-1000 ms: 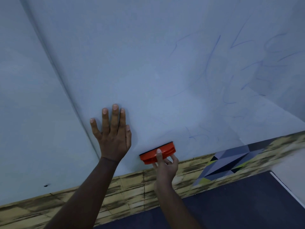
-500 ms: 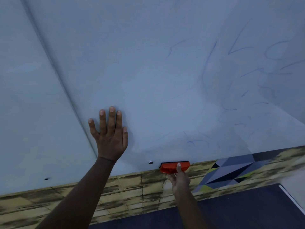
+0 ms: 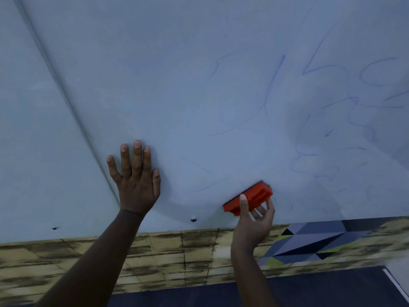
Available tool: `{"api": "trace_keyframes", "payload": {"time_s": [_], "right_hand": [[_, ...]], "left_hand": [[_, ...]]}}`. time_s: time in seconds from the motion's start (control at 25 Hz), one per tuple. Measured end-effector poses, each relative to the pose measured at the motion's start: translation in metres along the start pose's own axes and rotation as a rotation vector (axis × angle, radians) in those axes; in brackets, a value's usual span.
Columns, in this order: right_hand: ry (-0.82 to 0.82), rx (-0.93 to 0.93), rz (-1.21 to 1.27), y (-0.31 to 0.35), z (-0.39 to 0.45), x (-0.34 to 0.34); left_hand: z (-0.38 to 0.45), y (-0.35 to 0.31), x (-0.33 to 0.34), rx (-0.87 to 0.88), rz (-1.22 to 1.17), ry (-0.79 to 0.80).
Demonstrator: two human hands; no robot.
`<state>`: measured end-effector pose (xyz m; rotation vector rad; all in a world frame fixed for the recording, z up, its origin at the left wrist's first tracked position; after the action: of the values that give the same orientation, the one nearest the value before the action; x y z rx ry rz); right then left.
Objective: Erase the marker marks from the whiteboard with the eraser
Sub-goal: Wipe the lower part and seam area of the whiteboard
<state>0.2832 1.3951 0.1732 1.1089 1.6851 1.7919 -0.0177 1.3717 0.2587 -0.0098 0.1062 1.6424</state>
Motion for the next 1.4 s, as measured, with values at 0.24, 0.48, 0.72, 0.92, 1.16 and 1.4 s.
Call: {"api": "trace_keyframes", "payload": {"time_s": [0.24, 0.48, 0.72, 0.92, 1.16, 1.4], "right_hand": [[0.413, -0.936, -0.334, 0.016, -0.079, 0.050], [0.599, -1.245, -0.568, -0.032, -0.102, 0.047], [0.223, -0.642, -0.202, 0.060, -0.052, 0.043], [0.021, -0.333, -0.027, 0.077, -0.032, 0.038], [0.370, -1.042, -0.451, 0.002, -0.098, 0.048], [0.527, -1.513, -0.731, -0.042, -0.096, 0.047]], "left_hand": [[-0.004, -0.001, 0.000, 0.016, -0.005, 0.014], [-0.008, 0.004, 0.001, 0.052, -0.036, 0.016], [-0.013, 0.005, 0.003, 0.063, -0.094, -0.014], [-0.015, 0.007, 0.001, 0.052, -0.123, -0.019], [-0.018, 0.007, 0.002, 0.051, -0.099, -0.010], [-0.018, 0.006, 0.000, 0.037, -0.065, 0.031]]}}
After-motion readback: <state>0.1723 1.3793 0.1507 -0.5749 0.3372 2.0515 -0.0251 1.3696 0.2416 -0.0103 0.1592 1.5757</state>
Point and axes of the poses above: each hand's wrist, its own z-axis towards the middle knuckle, its own x-axis out of the palm, y = z × x, the point moved 6 cm from there along z, towards the middle knuckle, and after that the axes turned 13 degrees about -y, right-handed, at the moved point
